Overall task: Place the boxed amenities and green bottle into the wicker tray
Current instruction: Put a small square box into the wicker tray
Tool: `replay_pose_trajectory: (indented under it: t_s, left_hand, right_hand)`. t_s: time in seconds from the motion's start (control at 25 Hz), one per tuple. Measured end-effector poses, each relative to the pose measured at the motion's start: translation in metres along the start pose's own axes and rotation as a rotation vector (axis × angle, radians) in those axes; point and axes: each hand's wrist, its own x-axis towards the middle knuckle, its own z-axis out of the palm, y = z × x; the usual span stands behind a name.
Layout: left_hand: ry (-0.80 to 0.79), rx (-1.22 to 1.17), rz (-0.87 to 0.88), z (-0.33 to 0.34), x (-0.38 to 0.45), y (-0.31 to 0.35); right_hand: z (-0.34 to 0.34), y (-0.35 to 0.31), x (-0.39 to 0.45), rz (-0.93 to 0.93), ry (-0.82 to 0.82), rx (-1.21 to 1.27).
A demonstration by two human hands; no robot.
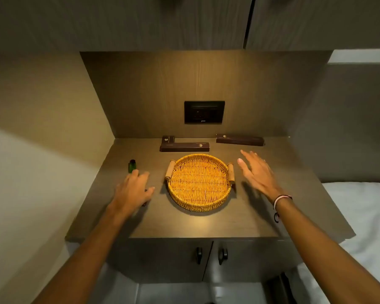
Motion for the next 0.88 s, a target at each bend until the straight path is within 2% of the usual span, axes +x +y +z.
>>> replay_pose_trajectory:
  t_s: [0.16, 0.36, 0.52, 0.6, 0.68, 0.76, 0.88]
  left_hand:
    - [-0.145, 0.083, -0.105, 0.022, -0.003, -0.003]
    - [-0.175, -0.019, -0.136, 0.009, 0.012, 0.003]
    - [-0.046, -0.088, -0.120, -0.027, 0.020, 0.028]
    - [0.028, -0.082, -0.049, -0.048, 0.022, 0.049]
    - [0.028, -0.128, 0.111, -0.063, 0.022, 0.073]
    - [-0.049, -0.209, 0.287, -0.070, 0.023, 0.096]
    - [-0.279, -0.215, 0.478, -0.059, 0.029, 0.122]
  right_hand:
    - [0.026, 0.025, 0.010, 0.071, -0.129, -0.136]
    - [0.049, 0.032, 0.004, 0.008, 0.022, -0.258]
    - [0.047, 0.032, 0.004, 0.014, 0.029, -0.264]
    - [0.047, 0.031, 0.004, 0.011, 0.035, -0.259]
    - [0.047, 0.030, 0.004, 0.016, 0.041, -0.248]
    - [0.047, 0.030, 0.004, 0.017, 0.043, -0.242]
    - [0.047, 0.030, 0.006, 0.021, 0.051, -0.235]
